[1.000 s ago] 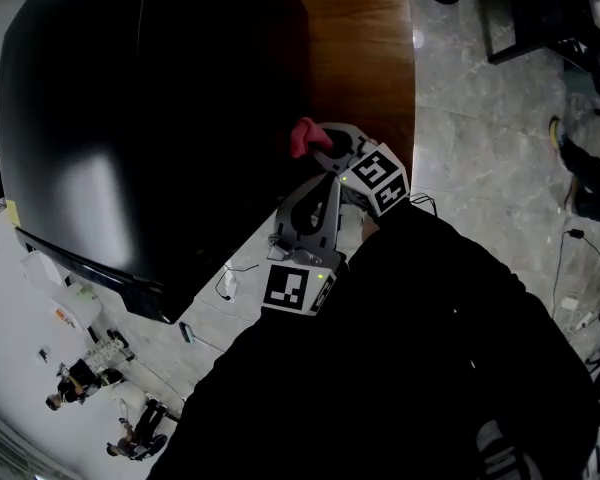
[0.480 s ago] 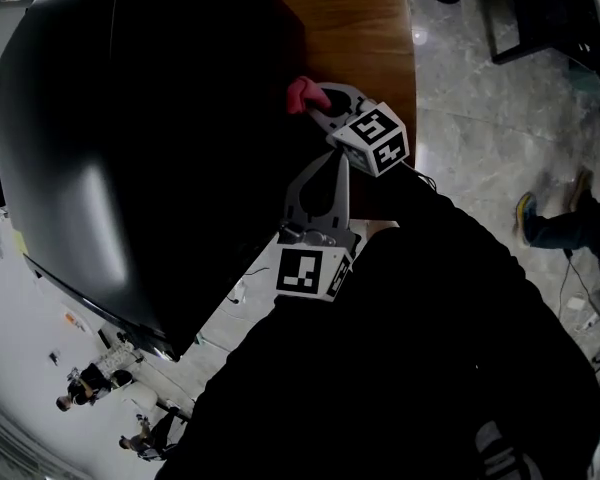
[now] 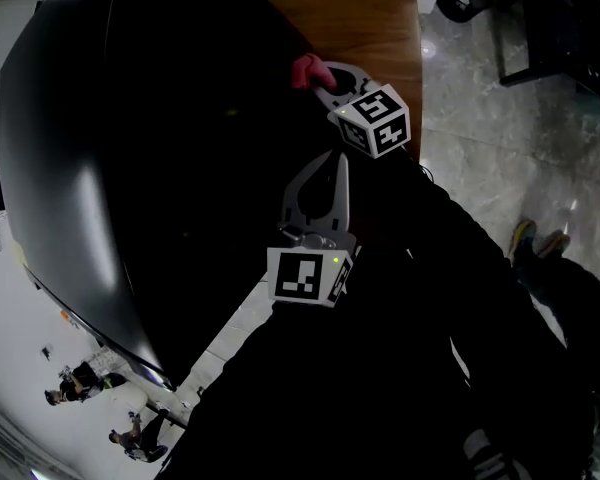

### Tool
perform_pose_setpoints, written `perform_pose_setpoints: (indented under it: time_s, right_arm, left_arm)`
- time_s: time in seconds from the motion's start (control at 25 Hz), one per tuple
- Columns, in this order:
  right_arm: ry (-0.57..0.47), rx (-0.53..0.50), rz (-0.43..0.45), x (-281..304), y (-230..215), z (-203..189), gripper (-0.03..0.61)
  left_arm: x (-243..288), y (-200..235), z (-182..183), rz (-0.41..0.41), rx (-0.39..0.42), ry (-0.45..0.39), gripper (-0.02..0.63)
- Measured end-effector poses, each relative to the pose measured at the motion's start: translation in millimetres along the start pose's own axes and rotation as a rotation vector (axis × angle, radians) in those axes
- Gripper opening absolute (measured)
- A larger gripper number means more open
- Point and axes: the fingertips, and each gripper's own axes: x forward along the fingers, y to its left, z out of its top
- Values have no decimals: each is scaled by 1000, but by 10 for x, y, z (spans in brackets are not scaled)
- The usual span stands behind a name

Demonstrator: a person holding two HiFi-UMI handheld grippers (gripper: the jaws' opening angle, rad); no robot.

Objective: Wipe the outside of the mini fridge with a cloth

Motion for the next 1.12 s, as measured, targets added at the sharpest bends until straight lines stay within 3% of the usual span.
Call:
perform_pose_setpoints:
  time_s: [0.12,0.28,0.52,0.64,0.76,0.92,1.12]
  right_arm:
    - [14,-25,-18,51,-139,71,77]
    - [4,-78,-106,8,-305,284,75]
    - [-86,-170,-145,-669,65,832,75]
    - [-109,-245,-144,-1191,581,941,77]
    - [-133,-282,-154,-1793,1229,963,77]
    - [-115,-285,-127,-2355,2241,779,77]
    - [-36,-226,-60,-2531,3599,270,77]
  left_arm:
    - [7,-48,87,8,0,-19,6]
    - [-89,-101,272,-22,-10,-56,6]
    - [-607,-333,513,-175,-20,-91,6]
    - [-1118,-600,543,-340,15,-90,6]
    - [-1760,-748,564,-416,41,-109,6]
    - [-2620,-679,576,-434,24,-155,6]
    - [-3636,-268,397,-382,37,-171,6]
